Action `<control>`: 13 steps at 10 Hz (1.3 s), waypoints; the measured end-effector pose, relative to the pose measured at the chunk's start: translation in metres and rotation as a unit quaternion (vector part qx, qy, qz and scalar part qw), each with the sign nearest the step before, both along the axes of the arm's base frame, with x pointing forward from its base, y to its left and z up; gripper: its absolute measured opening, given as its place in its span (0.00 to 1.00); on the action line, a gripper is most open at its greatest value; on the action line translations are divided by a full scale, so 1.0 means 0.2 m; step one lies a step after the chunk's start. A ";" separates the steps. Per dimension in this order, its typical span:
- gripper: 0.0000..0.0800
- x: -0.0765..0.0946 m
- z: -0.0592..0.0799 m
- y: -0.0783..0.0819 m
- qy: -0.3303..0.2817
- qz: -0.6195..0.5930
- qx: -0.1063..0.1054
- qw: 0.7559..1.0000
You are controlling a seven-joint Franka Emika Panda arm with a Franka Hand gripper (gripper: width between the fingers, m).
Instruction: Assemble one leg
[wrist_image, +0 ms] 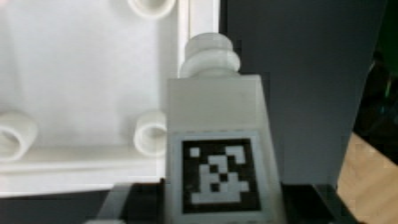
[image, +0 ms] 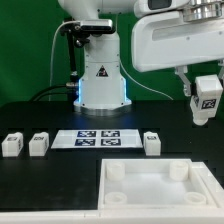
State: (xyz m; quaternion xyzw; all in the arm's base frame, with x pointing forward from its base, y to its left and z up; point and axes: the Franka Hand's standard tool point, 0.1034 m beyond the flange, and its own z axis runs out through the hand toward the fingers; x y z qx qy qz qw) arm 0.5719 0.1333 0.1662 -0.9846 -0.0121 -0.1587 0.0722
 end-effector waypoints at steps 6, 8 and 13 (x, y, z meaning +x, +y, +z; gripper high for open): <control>0.37 0.29 -0.02 -0.13 -0.197 0.026 -0.025 0.980; 0.37 0.31 0.01 -0.14 -0.204 0.025 -0.025 0.978; 0.37 0.28 -0.20 -0.11 -0.175 0.030 -0.025 0.984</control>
Offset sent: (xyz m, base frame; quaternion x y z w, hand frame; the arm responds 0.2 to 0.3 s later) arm 0.1000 -0.0107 0.0526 -0.0195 0.2797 -0.0785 0.9567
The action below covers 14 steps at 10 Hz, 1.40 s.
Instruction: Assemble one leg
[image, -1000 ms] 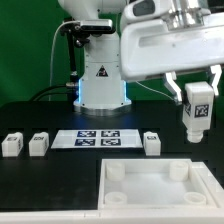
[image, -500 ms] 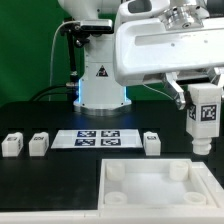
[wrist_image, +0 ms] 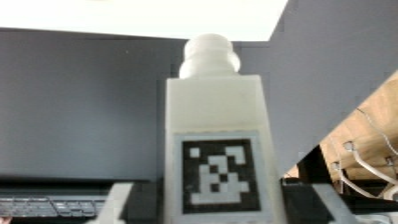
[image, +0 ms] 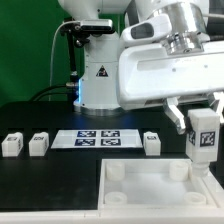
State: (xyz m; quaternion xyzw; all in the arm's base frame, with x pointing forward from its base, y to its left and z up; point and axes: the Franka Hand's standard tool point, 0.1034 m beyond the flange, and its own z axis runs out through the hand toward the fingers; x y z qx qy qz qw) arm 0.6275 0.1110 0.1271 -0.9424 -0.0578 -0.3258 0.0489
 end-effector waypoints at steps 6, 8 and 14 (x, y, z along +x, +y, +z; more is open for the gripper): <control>0.37 -0.06 -0.20 -0.01 0.030 -0.001 -0.001 1.000; 0.37 -0.06 -0.22 -0.01 0.033 -0.001 -0.002 0.999; 0.63 -0.08 -0.27 -0.01 0.041 0.003 -0.003 0.999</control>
Offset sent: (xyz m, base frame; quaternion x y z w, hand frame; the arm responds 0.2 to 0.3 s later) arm -0.0062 0.0037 -0.0176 0.0070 0.0128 0.0090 0.9999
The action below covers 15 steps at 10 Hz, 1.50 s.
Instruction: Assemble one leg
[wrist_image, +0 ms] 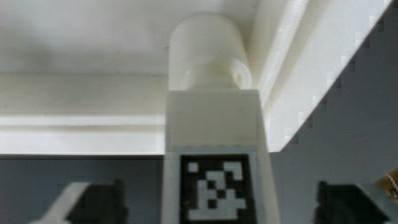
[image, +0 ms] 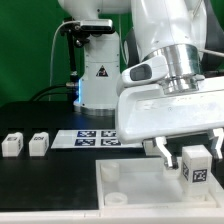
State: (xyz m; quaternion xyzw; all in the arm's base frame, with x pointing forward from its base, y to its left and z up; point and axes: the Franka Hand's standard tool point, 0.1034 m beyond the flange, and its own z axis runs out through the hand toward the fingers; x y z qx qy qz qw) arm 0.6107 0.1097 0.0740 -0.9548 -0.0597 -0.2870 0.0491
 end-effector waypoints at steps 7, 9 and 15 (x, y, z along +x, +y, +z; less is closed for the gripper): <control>0.81 0.00 0.00 0.00 0.001 0.000 0.000 1.000; 0.81 0.02 0.01 0.01 0.029 0.001 0.002 1.000; 0.81 0.11 0.04 -0.02 0.228 0.018 0.005 0.973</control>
Offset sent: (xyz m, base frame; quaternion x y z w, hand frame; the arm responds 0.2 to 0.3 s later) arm 0.0000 0.0000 0.0000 0.0000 0.0000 0.0000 1.0000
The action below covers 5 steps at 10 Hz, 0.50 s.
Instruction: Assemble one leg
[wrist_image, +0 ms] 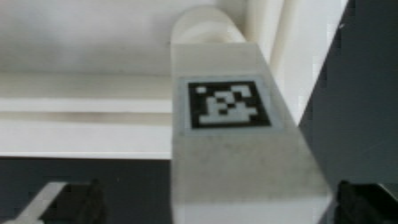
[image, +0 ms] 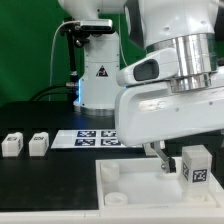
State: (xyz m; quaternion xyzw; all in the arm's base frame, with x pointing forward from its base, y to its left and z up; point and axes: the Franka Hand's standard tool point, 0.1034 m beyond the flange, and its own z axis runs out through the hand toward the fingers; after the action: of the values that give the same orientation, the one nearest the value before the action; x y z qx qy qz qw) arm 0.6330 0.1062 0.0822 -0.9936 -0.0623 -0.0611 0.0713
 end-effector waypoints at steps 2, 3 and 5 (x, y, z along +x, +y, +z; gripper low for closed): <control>0.81 0.01 0.01 0.03 0.107 0.013 0.007 0.994; 0.81 0.02 0.01 0.03 0.105 0.013 0.008 0.994; 0.81 0.02 0.01 0.03 0.108 -0.005 0.008 0.994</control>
Offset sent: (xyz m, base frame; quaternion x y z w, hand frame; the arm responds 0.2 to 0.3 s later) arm 0.0000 0.0000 0.0000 0.0000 0.0000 0.0000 1.0000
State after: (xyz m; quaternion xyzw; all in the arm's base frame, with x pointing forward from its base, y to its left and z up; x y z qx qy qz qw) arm 0.6374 0.1118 0.0845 -0.9941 -0.0487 0.0457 0.0855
